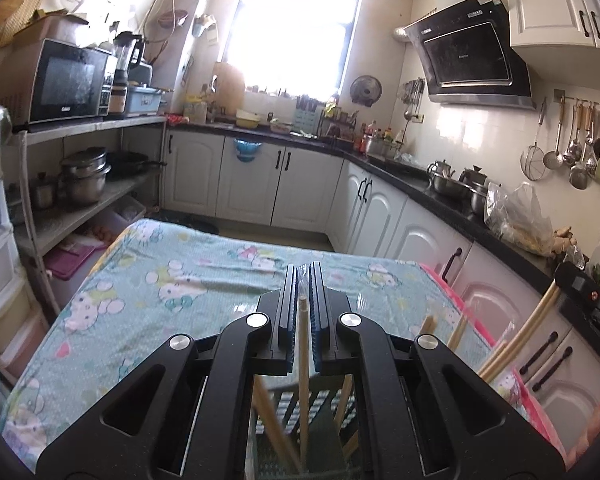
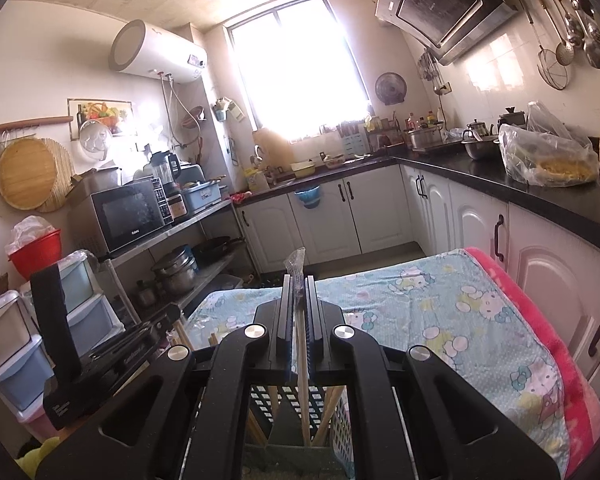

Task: Organize utensils
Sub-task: 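Lower the held chopsticks down into the basket with both grippers, then open both grippers to release the chopsticks inside the basket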

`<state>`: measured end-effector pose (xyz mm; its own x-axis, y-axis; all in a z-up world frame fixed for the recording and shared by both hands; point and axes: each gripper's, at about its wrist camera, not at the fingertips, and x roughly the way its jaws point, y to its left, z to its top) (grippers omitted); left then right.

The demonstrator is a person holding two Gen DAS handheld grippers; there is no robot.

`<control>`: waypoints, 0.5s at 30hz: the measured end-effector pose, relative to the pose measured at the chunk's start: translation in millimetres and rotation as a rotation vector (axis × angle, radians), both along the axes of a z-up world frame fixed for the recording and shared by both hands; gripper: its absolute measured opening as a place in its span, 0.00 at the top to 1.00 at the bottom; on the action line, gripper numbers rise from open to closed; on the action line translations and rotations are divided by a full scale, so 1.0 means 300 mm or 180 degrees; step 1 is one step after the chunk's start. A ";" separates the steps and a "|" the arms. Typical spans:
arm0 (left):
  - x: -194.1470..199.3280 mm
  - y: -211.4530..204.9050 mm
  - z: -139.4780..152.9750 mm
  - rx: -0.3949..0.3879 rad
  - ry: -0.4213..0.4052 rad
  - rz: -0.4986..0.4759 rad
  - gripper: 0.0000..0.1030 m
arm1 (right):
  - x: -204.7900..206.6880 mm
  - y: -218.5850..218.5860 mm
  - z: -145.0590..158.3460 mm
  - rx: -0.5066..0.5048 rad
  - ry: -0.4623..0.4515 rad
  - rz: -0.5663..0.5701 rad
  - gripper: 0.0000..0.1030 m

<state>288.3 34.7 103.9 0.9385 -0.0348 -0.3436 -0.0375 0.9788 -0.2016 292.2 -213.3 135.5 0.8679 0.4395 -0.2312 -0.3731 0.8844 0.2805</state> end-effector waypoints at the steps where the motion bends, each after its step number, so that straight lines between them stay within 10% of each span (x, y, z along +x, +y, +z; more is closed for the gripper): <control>1: -0.008 0.003 -0.006 -0.0004 0.0016 0.0002 0.97 | -0.002 -0.002 -0.002 -0.0001 0.0006 -0.0002 0.95; 15: -0.097 0.029 -0.064 -0.0021 0.0170 -0.0033 0.97 | -0.050 -0.044 -0.038 0.0012 0.0102 -0.0057 0.94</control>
<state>259.3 43.3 84.7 0.9183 -0.0468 -0.3930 -0.0383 0.9778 -0.2060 277.3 -226.6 124.1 0.8678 0.4250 -0.2575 -0.3481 0.8897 0.2955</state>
